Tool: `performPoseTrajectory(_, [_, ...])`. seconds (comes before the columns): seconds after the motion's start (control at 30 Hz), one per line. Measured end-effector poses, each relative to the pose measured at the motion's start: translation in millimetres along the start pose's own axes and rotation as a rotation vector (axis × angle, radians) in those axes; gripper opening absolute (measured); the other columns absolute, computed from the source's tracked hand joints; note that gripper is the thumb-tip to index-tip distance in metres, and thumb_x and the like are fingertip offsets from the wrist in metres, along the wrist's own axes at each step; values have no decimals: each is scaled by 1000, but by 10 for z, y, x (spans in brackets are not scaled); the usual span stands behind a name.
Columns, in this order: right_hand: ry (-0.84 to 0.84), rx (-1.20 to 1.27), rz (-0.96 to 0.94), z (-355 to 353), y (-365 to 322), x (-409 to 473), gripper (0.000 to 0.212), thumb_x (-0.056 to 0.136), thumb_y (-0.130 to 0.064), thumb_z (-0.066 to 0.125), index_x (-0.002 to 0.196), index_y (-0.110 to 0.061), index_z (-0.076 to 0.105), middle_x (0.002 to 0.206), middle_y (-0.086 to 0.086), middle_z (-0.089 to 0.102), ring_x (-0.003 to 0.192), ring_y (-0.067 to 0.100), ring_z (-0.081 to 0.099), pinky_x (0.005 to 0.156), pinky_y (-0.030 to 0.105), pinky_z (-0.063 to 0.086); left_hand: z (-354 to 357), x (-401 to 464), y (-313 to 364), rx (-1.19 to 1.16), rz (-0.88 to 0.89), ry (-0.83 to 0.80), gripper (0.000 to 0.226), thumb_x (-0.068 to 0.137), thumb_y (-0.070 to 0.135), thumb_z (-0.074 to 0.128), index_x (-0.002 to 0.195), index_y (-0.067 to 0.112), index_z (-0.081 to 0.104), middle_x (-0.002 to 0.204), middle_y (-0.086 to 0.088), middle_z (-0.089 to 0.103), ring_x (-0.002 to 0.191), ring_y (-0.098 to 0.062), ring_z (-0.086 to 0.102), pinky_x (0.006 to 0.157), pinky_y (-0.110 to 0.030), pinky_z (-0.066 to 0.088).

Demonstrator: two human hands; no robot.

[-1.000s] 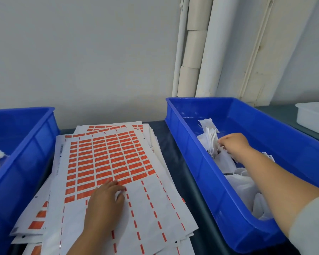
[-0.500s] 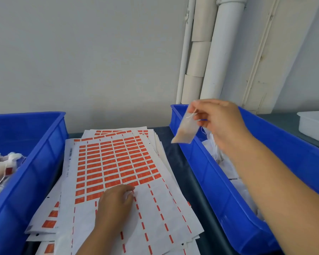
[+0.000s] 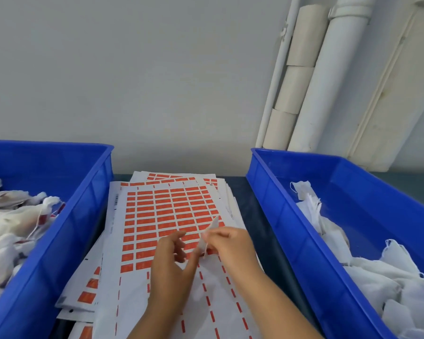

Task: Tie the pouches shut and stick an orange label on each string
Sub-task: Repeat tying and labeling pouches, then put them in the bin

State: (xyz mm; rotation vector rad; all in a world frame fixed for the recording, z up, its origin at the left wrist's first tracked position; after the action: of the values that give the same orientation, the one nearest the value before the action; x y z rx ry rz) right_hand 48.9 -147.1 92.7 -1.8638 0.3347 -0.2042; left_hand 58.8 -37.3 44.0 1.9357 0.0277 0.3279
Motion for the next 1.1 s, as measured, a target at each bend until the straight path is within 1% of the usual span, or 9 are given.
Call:
performPoseTrajectory(0.1, [-109,-45,-85,53,137,-10,23,89,-27,65,68,-34,67,75,-22,66,76,5,65,58,6,47,4,-26,20,14,114,-79,39,73,17,77,92,41,52,81,27,53,67,-3,58,54,-1,42])
performPoseTrajectory(0.27, [-228,7,-160,96,259,5,9,91,-22,63,89,-26,71,98,-13,68,96,8,64,85,16,52,-18,-29,-27,18,151,-90,40,74,13,75,85,46,55,79,33,54,69,5,59,61,5,38])
performPoseTrajectory(0.4, [-205,-60,-317,94,369,-32,3,89,-34,62,88,-35,65,102,-30,56,106,1,56,88,8,46,-4,-24,-62,60,168,-80,45,73,12,76,78,49,51,74,33,54,65,0,59,58,4,39])
performPoseTrajectory(0.57, [-147,-393,-616,67,471,-25,40,88,-59,45,100,-30,70,125,-45,23,124,-11,31,99,1,25,6,-33,-79,131,193,-99,46,73,11,77,73,48,49,69,30,53,64,0,57,53,1,40])
performPoseTrajectory(0.73, [-185,-386,-629,138,520,-61,63,85,-73,28,105,-30,71,130,-45,25,128,-9,29,107,10,19,-35,-61,-57,252,422,-81,38,53,-5,86,75,21,70,69,36,47,46,6,46,40,4,26])
performPoseTrajectory(0.8, [-150,-351,-652,132,516,-67,70,86,-75,22,105,-29,71,127,-37,41,121,-10,37,104,11,23,-24,-62,-94,252,361,-88,35,63,4,82,92,20,72,82,27,59,60,12,48,56,7,28])
performPoseTrajectory(0.93, [-185,-323,-583,94,527,-41,78,83,-79,15,113,-28,67,124,-23,53,119,-5,41,106,15,33,21,-64,-166,302,274,-233,33,84,33,61,112,45,49,100,34,44,78,13,47,70,6,28])
performPoseTrajectory(1.0, [-207,-256,-529,63,536,-31,69,82,-79,18,113,-35,61,123,-22,53,120,0,45,105,20,39,30,-68,-133,326,255,-316,24,86,45,44,106,56,36,103,43,35,85,17,44,70,8,27])
performPoseTrajectory(1.1, [-196,-145,-530,7,523,-16,47,89,-62,29,100,-32,63,111,-16,59,112,7,53,98,30,47,61,-98,-145,243,251,-412,25,83,61,25,107,65,33,110,49,36,101,22,43,81,7,28])
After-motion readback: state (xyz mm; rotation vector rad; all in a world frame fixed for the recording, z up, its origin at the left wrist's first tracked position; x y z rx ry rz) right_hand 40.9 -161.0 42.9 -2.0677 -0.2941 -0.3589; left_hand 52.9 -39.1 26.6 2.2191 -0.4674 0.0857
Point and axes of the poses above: each hand's wrist, its own x-axis towards the middle knuckle, its own z-axis out of the palm, y = z × x, the point moved 1 cm from there along x, towards the middle knuckle
